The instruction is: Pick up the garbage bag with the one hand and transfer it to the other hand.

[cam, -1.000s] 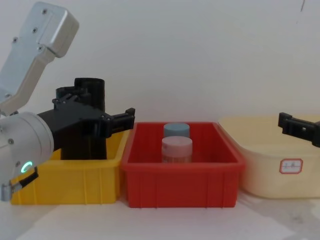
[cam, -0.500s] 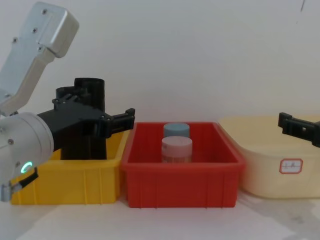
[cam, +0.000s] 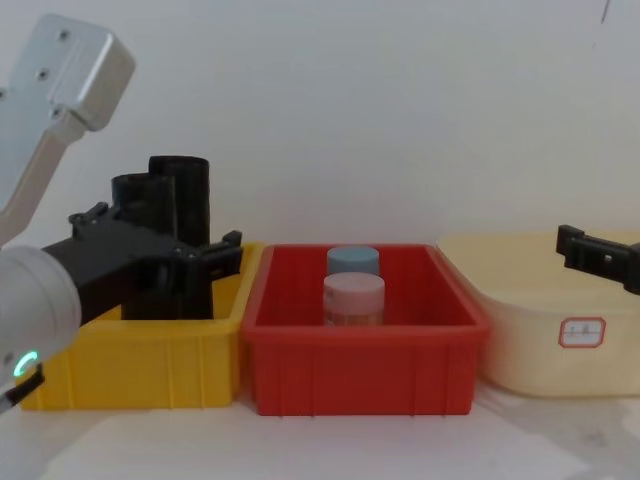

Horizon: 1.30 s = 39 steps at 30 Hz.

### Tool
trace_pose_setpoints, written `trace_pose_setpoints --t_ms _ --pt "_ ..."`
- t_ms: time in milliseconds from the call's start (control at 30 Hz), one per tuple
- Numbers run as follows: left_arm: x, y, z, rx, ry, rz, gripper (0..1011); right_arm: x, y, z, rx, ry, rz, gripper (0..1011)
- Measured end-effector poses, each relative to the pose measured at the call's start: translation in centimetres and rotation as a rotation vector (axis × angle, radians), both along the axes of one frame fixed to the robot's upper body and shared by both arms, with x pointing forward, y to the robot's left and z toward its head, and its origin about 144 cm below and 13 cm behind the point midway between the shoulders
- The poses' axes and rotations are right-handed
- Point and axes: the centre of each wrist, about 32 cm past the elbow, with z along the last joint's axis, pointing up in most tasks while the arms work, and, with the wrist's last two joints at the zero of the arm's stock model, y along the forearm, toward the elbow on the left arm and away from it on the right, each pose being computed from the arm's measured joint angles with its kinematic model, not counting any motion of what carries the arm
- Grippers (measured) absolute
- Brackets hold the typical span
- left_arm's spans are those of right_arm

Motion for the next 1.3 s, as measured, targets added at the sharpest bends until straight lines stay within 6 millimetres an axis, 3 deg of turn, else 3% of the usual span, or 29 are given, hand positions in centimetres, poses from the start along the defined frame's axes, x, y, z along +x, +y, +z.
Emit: trace_pose_setpoints --t_ms 667,1300 --pt "-3.3 1.5 -0.9 -0.069 0.009 0.132 1000 0.0 0.0 0.0 0.0 0.0 0.0 1001" --pt "-2.0 3.2 -1.2 -0.186 0.021 0.137 1000 0.0 0.0 0.0 0.0 0.0 0.0 1001"
